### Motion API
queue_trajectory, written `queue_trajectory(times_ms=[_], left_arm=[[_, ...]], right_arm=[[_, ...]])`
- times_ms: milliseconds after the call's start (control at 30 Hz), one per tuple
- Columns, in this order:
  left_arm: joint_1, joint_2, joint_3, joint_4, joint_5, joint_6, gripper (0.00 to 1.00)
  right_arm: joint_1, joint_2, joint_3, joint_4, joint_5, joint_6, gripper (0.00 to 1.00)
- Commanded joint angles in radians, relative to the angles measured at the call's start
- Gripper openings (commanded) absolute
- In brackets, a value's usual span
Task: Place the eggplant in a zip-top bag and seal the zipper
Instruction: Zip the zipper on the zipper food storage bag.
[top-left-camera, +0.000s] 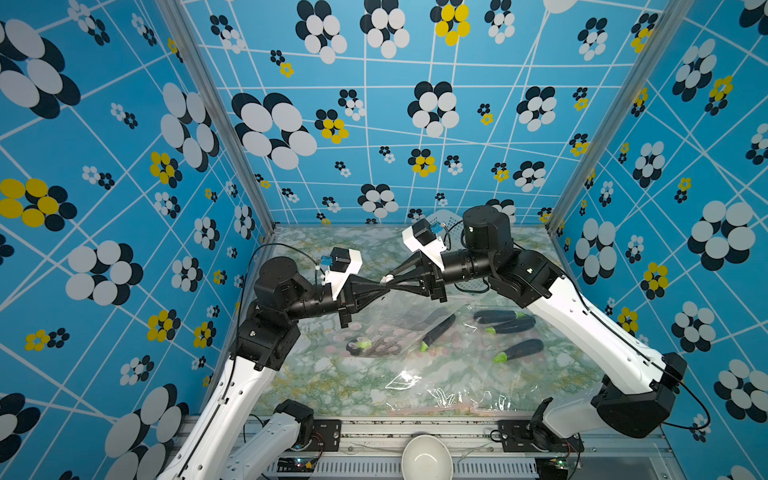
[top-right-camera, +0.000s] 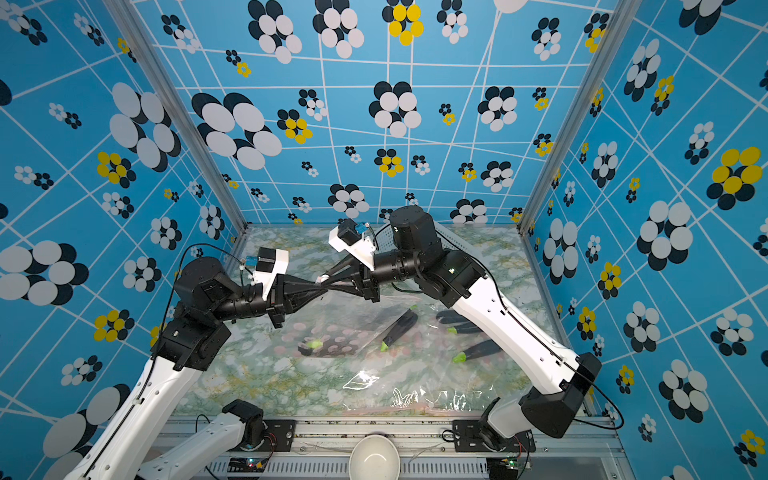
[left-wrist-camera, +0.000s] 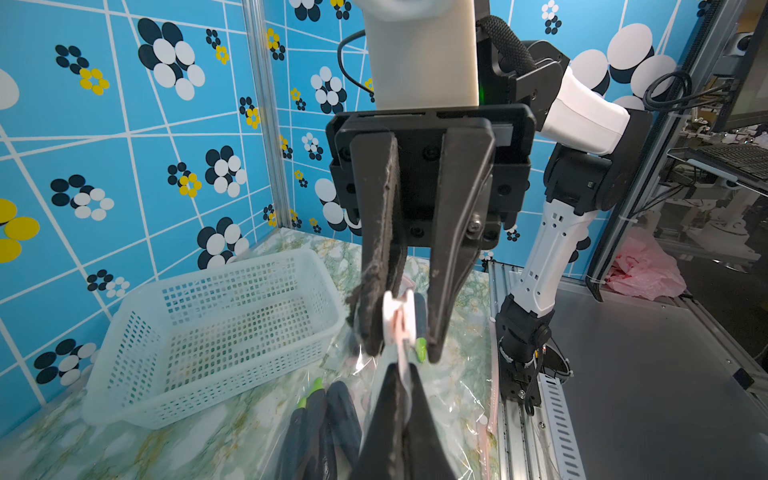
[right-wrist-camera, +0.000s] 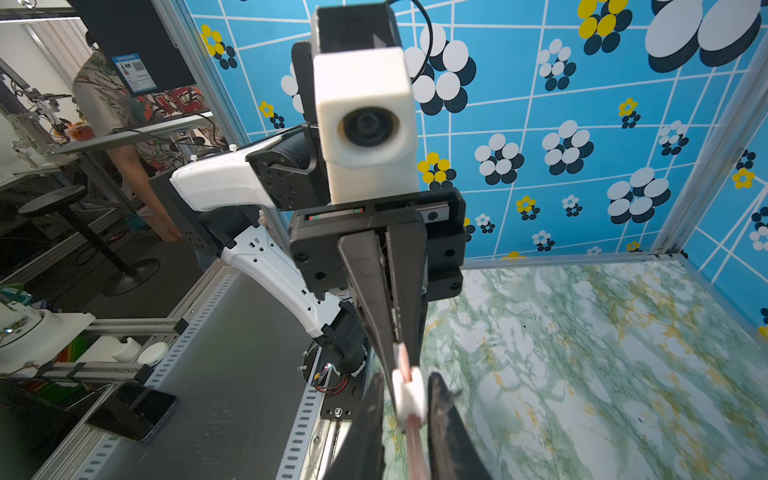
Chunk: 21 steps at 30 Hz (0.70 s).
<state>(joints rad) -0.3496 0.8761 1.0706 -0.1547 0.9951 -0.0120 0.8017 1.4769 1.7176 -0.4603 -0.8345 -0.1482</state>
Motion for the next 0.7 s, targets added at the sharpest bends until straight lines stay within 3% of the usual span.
queue_trajectory(times_ms=[0,133,400,533,667], left_arm=[[-0.009,0.007,0.033,-0.009,-0.008,0.018,0.00],[-0.012,0.007,0.034,-0.009,-0.010,0.022,0.00],[-0.015,0.005,0.037,-0.018,-0.023,0.027,0.00],[-0.016,-0.015,0.028,-0.009,-0.052,0.022,0.20],[-0.015,-0.030,0.029,-0.016,-0.065,0.027,0.22]], right_arm=[[-0.003,0.012,0.026,0.006,-0.034,0.003,0.23],[-0.003,0.011,0.029,-0.002,-0.042,0.004,0.22],[-0.003,0.008,0.028,-0.016,-0.043,-0.016,0.07],[-0.003,0.005,0.024,-0.026,-0.028,-0.031,0.06],[-0.005,0.005,0.025,-0.026,-0.027,-0.032,0.05]])
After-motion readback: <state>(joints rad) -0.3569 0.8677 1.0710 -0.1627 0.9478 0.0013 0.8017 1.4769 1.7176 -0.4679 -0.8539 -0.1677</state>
